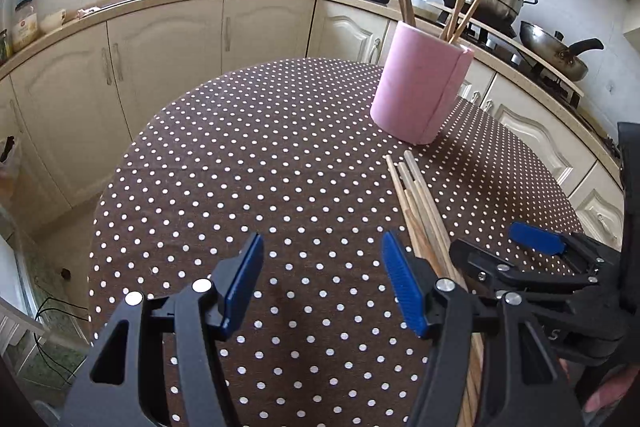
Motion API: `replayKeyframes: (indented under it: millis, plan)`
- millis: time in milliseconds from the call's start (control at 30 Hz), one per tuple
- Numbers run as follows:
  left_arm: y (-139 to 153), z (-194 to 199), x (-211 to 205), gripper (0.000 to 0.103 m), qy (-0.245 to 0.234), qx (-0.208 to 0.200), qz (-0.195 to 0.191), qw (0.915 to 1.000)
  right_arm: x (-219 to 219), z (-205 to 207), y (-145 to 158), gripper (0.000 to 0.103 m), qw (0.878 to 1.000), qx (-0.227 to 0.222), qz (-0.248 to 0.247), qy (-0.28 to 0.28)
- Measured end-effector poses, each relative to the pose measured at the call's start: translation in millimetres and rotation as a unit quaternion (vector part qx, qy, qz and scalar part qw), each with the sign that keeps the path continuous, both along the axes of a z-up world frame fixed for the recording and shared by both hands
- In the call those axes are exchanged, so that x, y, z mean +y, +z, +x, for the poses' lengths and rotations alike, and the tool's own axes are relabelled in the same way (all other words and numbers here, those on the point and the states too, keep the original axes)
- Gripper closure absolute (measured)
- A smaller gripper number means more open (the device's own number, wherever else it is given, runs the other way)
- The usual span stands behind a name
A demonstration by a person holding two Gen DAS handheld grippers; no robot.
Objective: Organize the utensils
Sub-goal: 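Move both open tools back down toward the remaining chopsticks, then grasp a wooden chopstick with the right tool while the left tool grasps another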
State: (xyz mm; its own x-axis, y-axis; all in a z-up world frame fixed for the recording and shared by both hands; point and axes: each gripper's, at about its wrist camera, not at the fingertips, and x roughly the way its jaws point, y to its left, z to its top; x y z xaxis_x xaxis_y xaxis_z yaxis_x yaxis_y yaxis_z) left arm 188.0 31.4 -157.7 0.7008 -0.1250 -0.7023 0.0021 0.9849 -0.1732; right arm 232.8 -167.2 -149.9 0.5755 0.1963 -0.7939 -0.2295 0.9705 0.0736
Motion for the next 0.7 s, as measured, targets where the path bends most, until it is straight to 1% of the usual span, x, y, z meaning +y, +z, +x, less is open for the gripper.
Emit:
replayKeyframes:
  millis: [133, 267, 433, 500, 533, 700]
  plan:
    - [0.3, 2.4, -4.0, 0.042, -0.005, 0.001, 0.003, 1.0000, 4.2, 4.4, 1.1, 0.019, 1.000, 0.008, -0.012, -0.009]
    - [0.6, 5.6, -2.5, 0.042, 0.001, 0.005, -0.004, 1.0000, 9.6, 7.2, 3.3, 0.019, 0.999, 0.007, -0.031, -0.018]
    - [-0.7, 5.8, -1.1, 0.042, -0.004, 0.008, -0.004, 1.0000, 8.3, 14.6, 1.9, 0.019, 0.999, 0.016, -0.037, -0.034]
    - [-0.8, 5.7, -2.7, 0.042, -0.005, 0.008, -0.004, 0.9999, 8.1, 18.4, -0.7, 0.015, 0.999, 0.021, -0.033, -0.034]
    - [-1.1, 5.9, -2.9, 0.042, -0.004, 0.009, -0.003, 0.9999, 9.4, 20.3, -2.9, 0.014, 0.998, 0.022, -0.044, -0.040]
    - [-1.2, 6.4, -4.0, 0.042, -0.001, 0.009, -0.005, 0.9999, 8.5, 17.5, -2.9, 0.013, 0.998, 0.010, -0.055, -0.037]
